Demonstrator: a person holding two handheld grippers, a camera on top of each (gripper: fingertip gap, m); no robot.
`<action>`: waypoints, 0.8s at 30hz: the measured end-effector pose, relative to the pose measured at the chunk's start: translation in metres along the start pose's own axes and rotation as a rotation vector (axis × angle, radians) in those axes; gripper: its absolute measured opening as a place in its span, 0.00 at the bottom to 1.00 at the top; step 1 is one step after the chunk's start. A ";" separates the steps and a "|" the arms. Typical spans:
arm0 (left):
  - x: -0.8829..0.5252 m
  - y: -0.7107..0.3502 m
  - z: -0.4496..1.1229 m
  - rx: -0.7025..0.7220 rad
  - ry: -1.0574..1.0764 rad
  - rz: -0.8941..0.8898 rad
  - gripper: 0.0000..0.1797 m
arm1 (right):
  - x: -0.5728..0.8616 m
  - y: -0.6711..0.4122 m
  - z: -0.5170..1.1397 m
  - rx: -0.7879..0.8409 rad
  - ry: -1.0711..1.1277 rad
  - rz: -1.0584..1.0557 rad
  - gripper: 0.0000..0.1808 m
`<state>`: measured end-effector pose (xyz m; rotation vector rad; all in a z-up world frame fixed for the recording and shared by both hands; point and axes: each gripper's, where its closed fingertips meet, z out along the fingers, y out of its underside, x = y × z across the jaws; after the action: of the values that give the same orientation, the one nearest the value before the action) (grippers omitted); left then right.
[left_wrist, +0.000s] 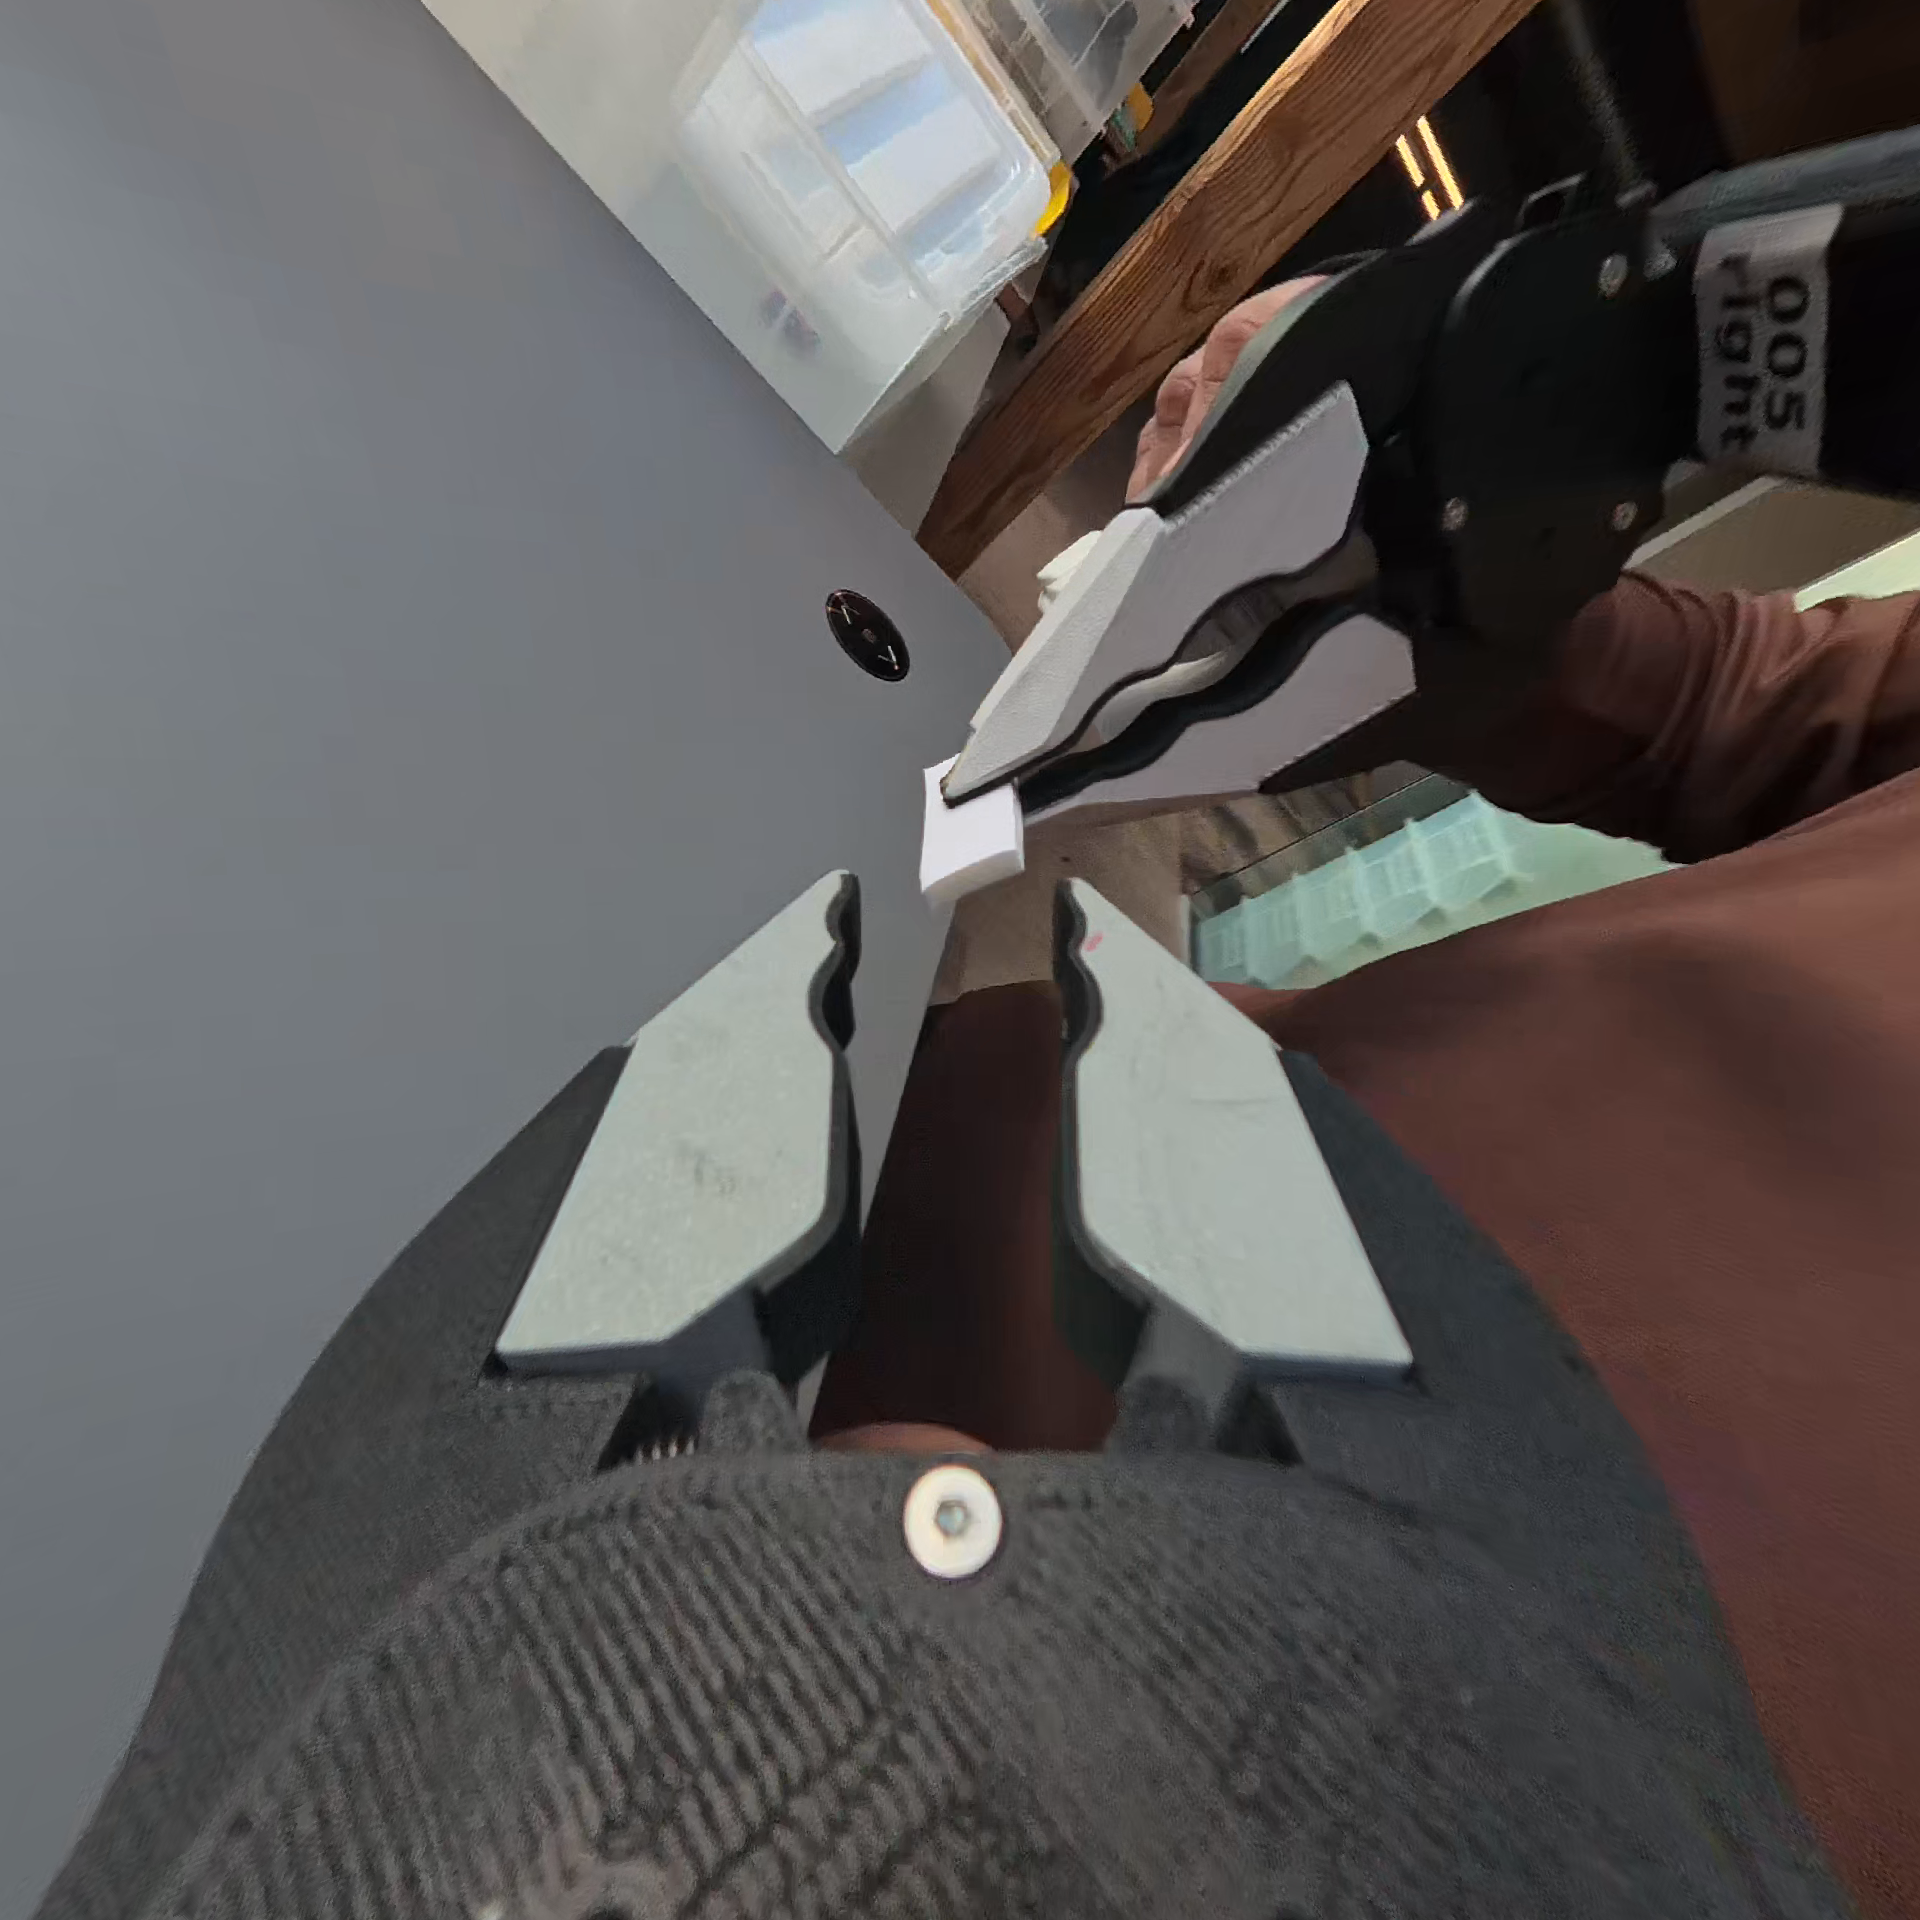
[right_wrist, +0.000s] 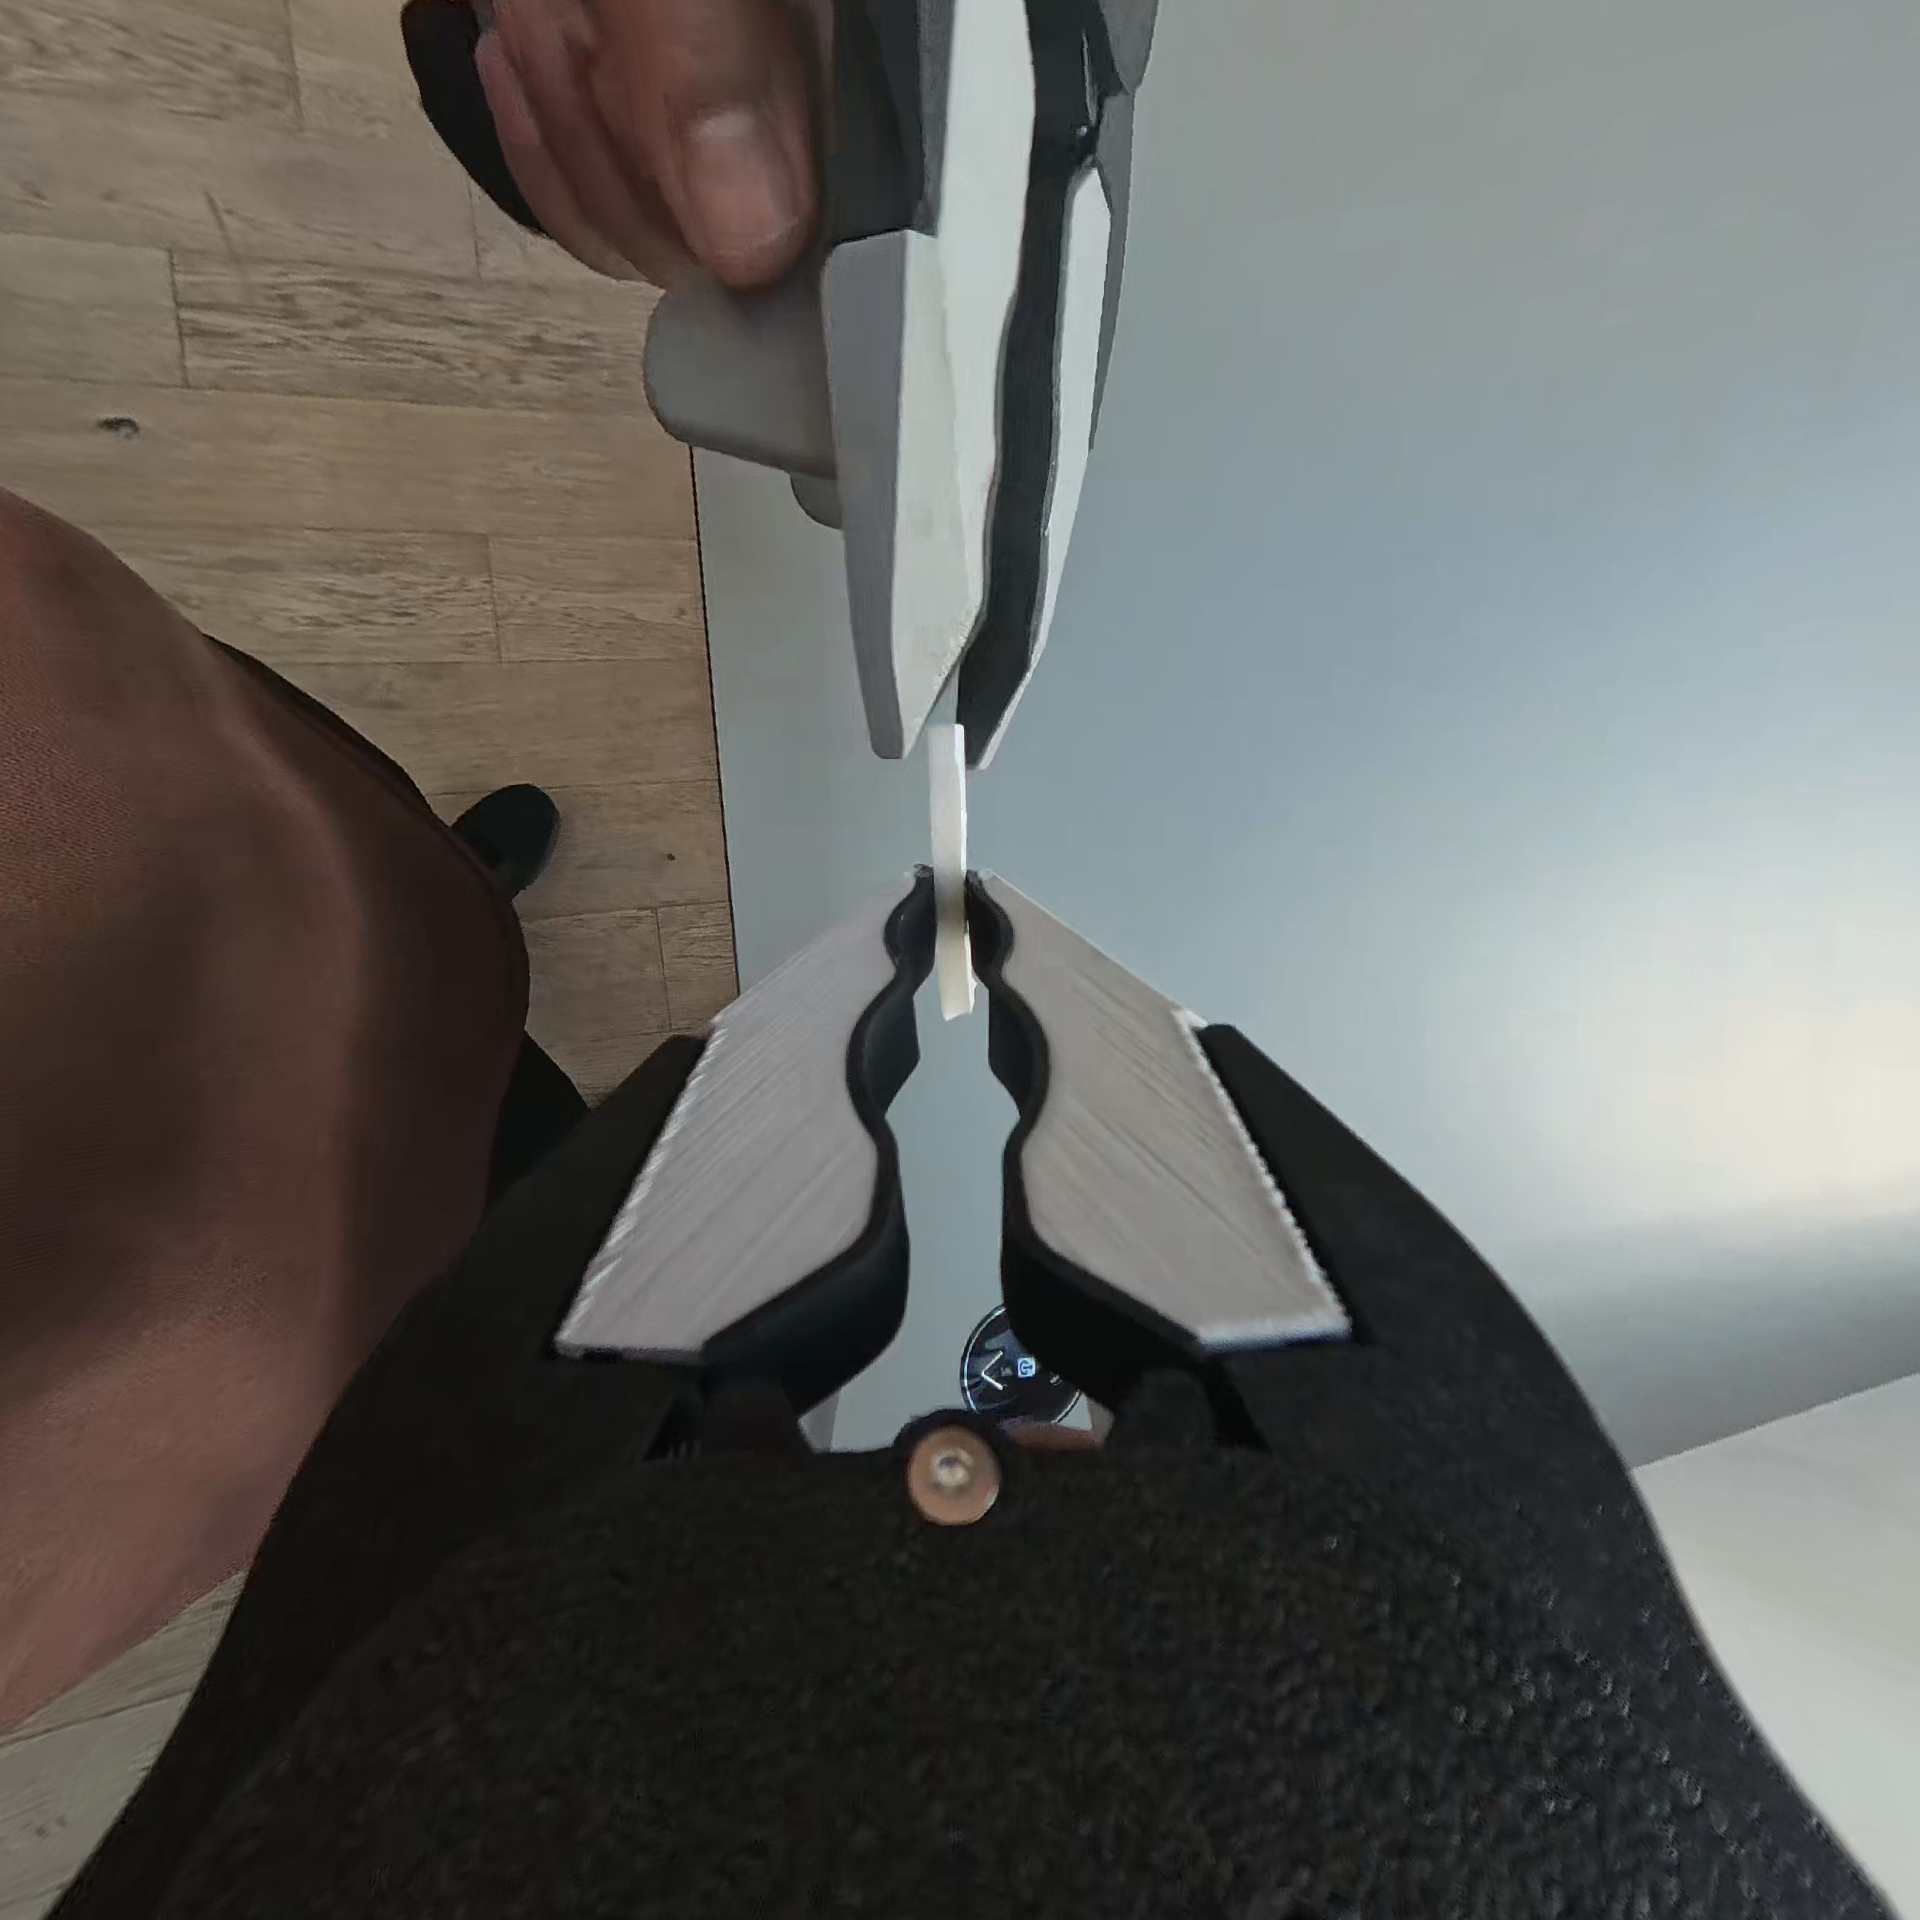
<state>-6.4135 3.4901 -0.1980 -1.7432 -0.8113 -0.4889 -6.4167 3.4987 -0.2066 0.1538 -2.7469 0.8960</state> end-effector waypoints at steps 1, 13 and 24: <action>0.000 -0.001 -0.001 -0.006 -0.056 0.107 0.23 | 0.002 -0.002 -0.001 0.013 0.000 0.015 0.02; 0.027 -0.017 0.005 -0.010 -0.255 0.782 0.03 | -0.001 -0.021 -0.020 0.045 -0.017 -0.014 0.02; 0.052 -0.101 -0.032 0.315 -0.568 0.956 0.02 | 0.040 0.004 -0.044 -0.120 0.195 0.510 0.40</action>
<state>-6.4495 3.4916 -0.0857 -1.7485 -0.3104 0.7583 -6.4469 3.5270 -0.1635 -0.6467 -2.6792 0.7990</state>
